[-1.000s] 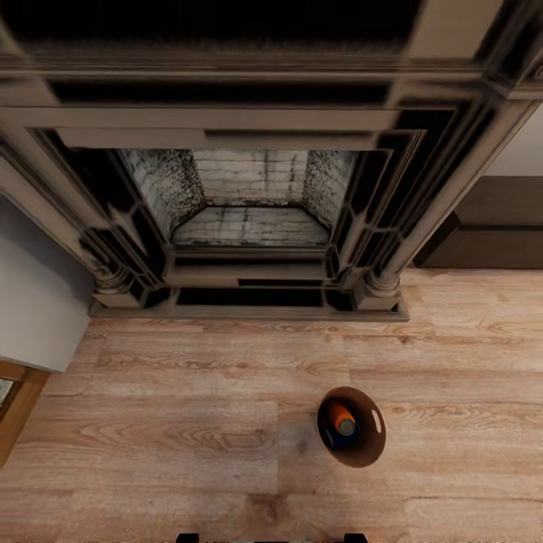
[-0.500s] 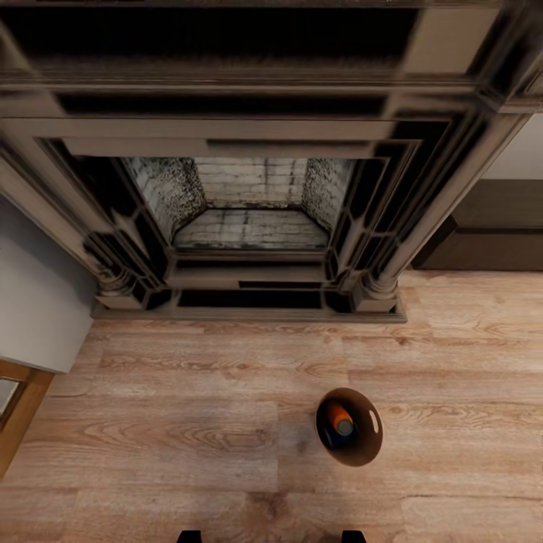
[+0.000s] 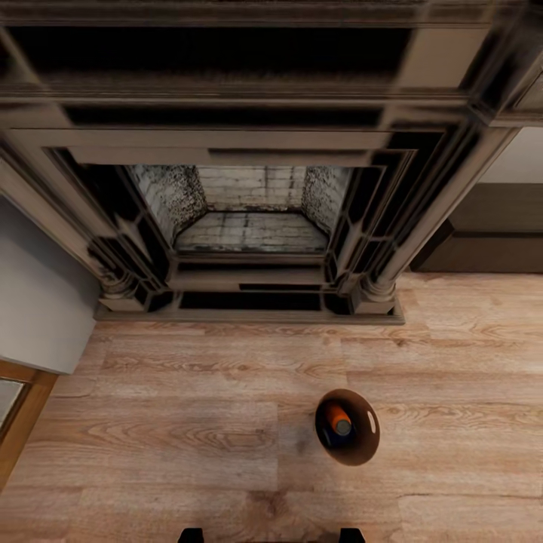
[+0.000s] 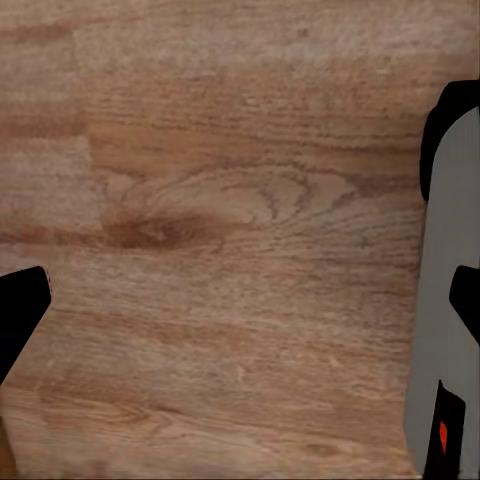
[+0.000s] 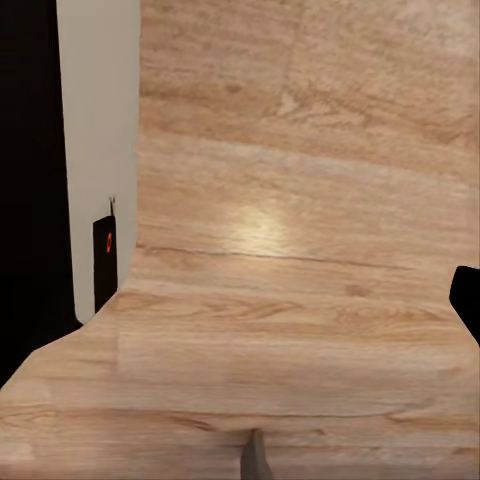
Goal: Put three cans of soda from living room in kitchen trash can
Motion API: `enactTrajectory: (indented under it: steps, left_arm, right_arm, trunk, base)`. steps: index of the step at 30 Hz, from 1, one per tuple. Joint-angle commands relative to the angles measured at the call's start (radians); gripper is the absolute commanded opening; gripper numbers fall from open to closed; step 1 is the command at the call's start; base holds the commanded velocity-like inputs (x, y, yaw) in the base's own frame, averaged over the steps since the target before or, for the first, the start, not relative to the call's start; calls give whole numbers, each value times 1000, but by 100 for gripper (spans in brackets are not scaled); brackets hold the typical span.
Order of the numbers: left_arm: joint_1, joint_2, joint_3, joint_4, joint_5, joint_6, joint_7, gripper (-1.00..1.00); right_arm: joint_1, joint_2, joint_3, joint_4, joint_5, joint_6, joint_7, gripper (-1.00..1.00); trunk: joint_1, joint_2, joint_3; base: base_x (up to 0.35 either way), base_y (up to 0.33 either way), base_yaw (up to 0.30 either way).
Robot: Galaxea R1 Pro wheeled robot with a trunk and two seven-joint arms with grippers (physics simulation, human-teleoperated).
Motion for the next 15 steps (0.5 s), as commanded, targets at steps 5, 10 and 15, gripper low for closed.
enactTrajectory:
  steps: [5,10,15]
  left_arm:
    - [21,-1,-1,16,-3,6,0,100]
    - [33,-14,-6,41,-8,52,-2,100]
    - [48,-22,-8,46,-8,107,-4,100]
  right_arm:
    - [6,0,-2,3,-6,-1,-6,100]
    - [13,0,-3,3,-48,-1,-7,100]
    - [18,0,-2,3,-66,-2,-7,100]
  trunk:
    - [-19,35,16]
    - [-38,70,31]
    - [-58,105,47]
  base:
    - [0,0,0]
    - [0,0,0]
    - [0,0,0]
